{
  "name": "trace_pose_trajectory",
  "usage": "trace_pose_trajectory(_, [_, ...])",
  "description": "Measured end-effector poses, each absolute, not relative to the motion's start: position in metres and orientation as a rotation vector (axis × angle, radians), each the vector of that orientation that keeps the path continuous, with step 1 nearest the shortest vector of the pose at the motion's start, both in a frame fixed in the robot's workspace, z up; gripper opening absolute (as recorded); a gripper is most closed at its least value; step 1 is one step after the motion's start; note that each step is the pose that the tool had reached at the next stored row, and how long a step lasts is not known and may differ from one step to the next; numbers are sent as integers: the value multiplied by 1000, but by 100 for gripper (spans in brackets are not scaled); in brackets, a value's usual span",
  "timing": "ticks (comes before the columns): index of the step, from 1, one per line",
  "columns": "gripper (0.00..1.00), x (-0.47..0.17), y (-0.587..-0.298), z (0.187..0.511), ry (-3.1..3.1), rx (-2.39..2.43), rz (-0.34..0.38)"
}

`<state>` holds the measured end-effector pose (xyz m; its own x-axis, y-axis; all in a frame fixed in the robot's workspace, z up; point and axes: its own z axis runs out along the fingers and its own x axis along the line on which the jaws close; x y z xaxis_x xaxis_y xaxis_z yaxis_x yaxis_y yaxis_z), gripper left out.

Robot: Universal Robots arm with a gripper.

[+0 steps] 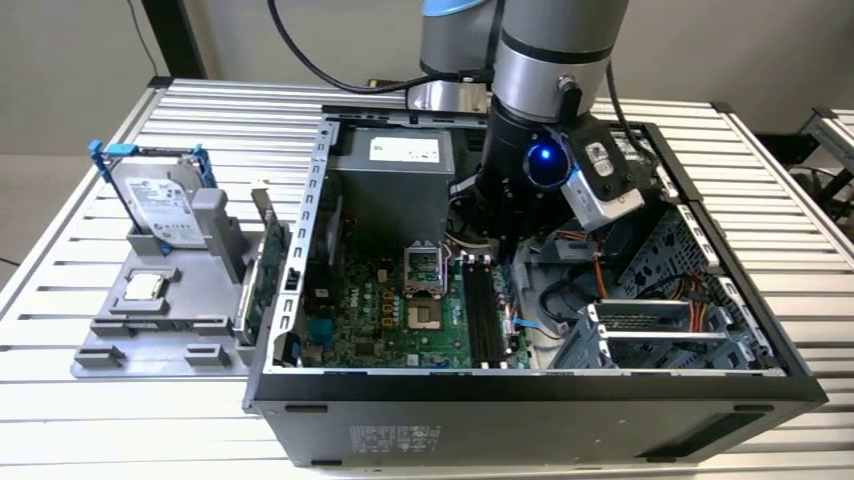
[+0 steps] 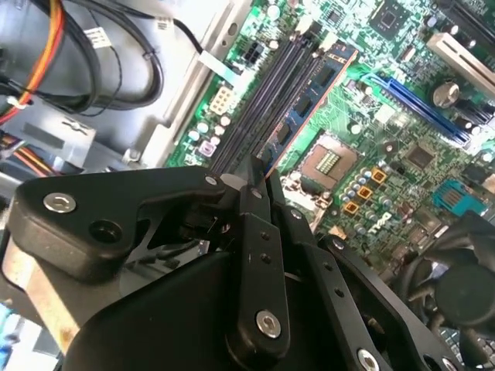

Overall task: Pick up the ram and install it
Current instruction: 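Insert the ram into the slot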

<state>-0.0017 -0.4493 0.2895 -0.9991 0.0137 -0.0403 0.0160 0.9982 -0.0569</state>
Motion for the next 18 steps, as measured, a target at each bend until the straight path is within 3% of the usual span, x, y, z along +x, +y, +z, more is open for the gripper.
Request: trace_pose_trajectory(18, [0, 11, -452, 258, 3101, 34, -75])
